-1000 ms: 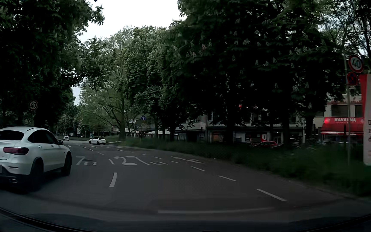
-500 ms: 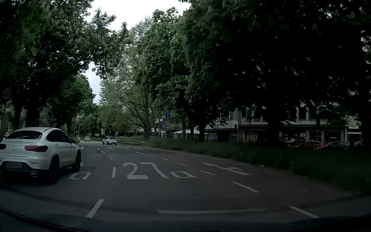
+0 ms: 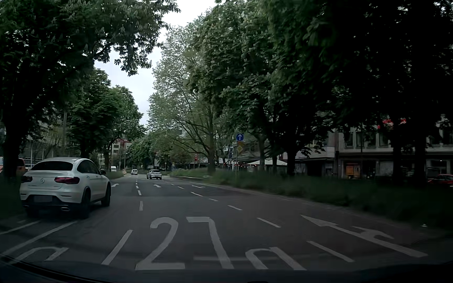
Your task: Follow the waypoints while adhering to traffic rules and regulations
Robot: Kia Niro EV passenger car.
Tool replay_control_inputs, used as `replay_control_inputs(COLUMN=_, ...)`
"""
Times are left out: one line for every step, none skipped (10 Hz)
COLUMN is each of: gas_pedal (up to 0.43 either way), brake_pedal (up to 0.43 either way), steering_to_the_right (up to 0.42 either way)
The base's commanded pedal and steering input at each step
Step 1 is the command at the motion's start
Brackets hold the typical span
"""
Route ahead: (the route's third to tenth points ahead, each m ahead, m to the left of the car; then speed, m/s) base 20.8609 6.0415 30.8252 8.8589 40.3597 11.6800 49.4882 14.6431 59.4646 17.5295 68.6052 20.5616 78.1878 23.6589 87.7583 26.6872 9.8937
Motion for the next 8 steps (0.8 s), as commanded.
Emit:
replay_control_inputs(gas_pedal=0.118, brake_pedal=0.000, steering_to_the_right=-0.112)
replay_control_inputs(gas_pedal=0.118, brake_pedal=0.000, steering_to_the_right=-0.115)
replay_control_inputs(gas_pedal=0.118, brake_pedal=0.000, steering_to_the_right=-0.115)
replay_control_inputs(gas_pedal=0.118, brake_pedal=0.000, steering_to_the_right=-0.113)
replay_control_inputs(gas_pedal=0.118, brake_pedal=0.000, steering_to_the_right=-0.110)
replay_control_inputs(gas_pedal=0.118, brake_pedal=0.000, steering_to_the_right=-0.100)
replay_control_inputs(gas_pedal=0.118, brake_pedal=0.000, steering_to_the_right=-0.091)
replay_control_inputs(gas_pedal=0.118, brake_pedal=0.000, steering_to_the_right=-0.080)
